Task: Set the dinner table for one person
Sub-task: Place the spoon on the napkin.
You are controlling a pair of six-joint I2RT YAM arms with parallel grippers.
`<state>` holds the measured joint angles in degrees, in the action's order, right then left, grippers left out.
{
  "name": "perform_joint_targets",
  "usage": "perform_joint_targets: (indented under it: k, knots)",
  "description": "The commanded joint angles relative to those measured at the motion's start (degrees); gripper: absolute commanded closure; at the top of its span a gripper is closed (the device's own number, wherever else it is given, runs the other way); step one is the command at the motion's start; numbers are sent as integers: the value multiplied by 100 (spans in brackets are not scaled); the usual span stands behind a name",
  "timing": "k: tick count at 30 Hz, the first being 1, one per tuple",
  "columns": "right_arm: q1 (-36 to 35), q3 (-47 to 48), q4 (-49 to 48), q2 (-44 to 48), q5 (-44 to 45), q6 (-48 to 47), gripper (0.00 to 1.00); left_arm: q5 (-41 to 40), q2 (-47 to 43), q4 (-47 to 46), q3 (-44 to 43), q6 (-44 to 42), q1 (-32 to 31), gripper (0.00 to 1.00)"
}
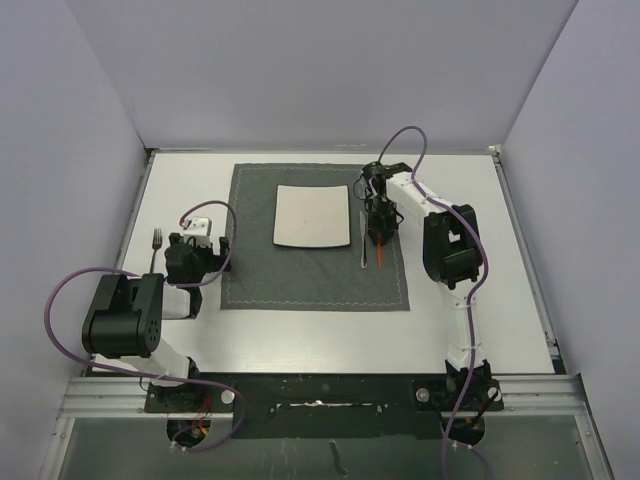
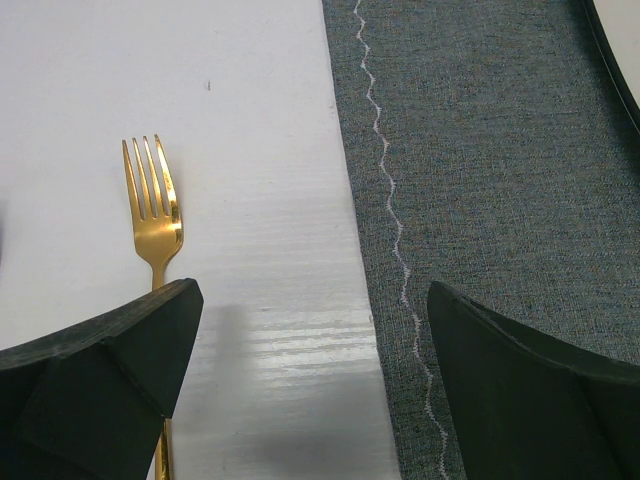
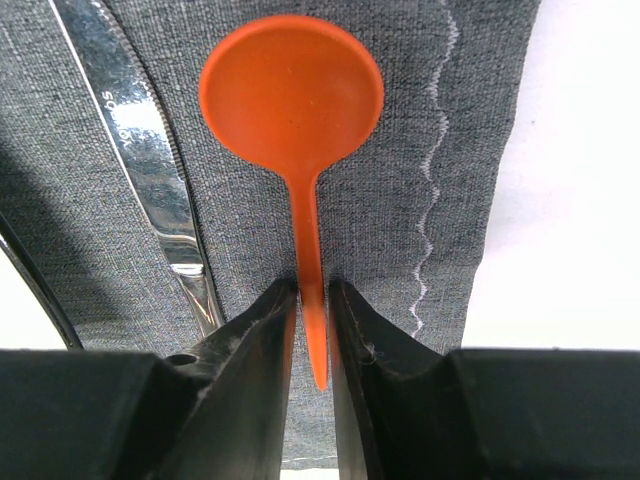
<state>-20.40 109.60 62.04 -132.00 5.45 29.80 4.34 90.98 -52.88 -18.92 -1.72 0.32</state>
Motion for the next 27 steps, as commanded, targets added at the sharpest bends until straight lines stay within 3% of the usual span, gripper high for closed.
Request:
perform_joint_targets:
  k: [1,6,27]
  knots:
    - [-47,202,79,100,108,125,74,-13,95,-225,-147,57,12,2]
    - [-48,219,107,131,183,148,65,-12,95,-232,-147,57,12,2]
    - [-47,611,374,583,886,230,46,-12,95,-225,-147,57,12,2]
